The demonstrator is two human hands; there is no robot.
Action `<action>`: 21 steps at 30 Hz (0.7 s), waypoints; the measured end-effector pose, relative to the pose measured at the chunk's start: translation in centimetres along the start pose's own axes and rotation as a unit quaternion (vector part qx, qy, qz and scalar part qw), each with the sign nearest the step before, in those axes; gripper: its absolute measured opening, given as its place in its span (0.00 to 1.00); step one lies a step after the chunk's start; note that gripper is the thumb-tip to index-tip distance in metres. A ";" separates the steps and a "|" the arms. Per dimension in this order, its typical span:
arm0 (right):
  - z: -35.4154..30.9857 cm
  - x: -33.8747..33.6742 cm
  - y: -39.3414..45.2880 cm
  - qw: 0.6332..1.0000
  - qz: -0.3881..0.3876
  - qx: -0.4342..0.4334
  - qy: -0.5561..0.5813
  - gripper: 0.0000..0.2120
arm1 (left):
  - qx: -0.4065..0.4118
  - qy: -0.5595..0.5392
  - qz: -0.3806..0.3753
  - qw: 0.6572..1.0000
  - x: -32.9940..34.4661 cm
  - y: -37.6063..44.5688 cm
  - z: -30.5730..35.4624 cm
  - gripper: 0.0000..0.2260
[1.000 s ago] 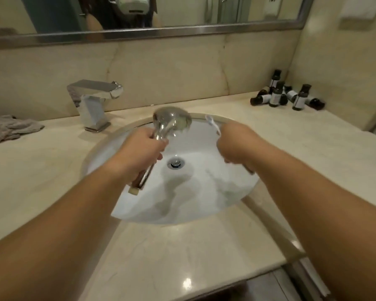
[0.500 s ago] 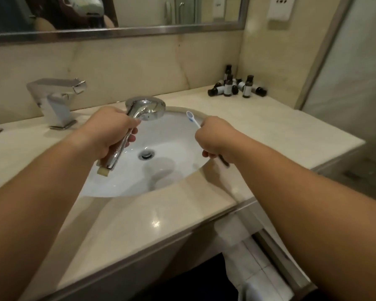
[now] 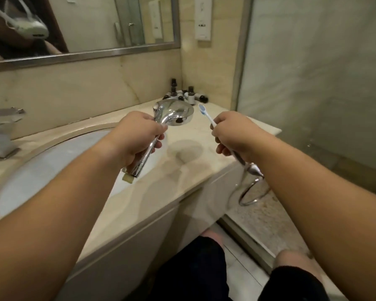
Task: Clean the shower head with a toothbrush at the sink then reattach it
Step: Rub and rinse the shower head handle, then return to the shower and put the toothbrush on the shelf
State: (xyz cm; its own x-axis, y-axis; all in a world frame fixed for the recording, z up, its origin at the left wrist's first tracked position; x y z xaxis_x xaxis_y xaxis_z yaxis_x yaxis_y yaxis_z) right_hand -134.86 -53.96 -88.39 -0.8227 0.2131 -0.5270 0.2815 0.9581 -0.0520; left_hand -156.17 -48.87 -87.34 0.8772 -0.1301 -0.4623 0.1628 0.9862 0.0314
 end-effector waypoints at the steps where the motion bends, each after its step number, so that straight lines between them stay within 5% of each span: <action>1: 0.9 -1.5 -0.3 1.000 0.012 0.007 0.011 0.11 | 0.005 -0.002 -0.011 1.000 1.2 0.1 0.7 0.06; 21: 19.5 -28.0 -12.2 0.951 0.254 0.114 0.136 0.10 | 0.124 -0.039 -0.294 0.947 28.4 -4.5 15.2 0.07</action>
State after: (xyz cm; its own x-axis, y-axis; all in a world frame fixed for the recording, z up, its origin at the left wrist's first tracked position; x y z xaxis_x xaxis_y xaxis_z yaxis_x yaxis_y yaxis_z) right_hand -105.66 -75.33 -89.51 -0.6398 0.7091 -0.2963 0.7516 0.6579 -0.0485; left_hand -125.17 -58.61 -87.14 0.6316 -0.6657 -0.3973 0.7259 0.6878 0.0016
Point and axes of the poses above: each hand's wrist, its own y-axis towards the middle knuckle, its own x-axis out of the palm, z = x × y, the point moved 8 cm from there along y, towards the middle knuckle, and after that the axes turned 1 degree about z, right-handed, at the moved point
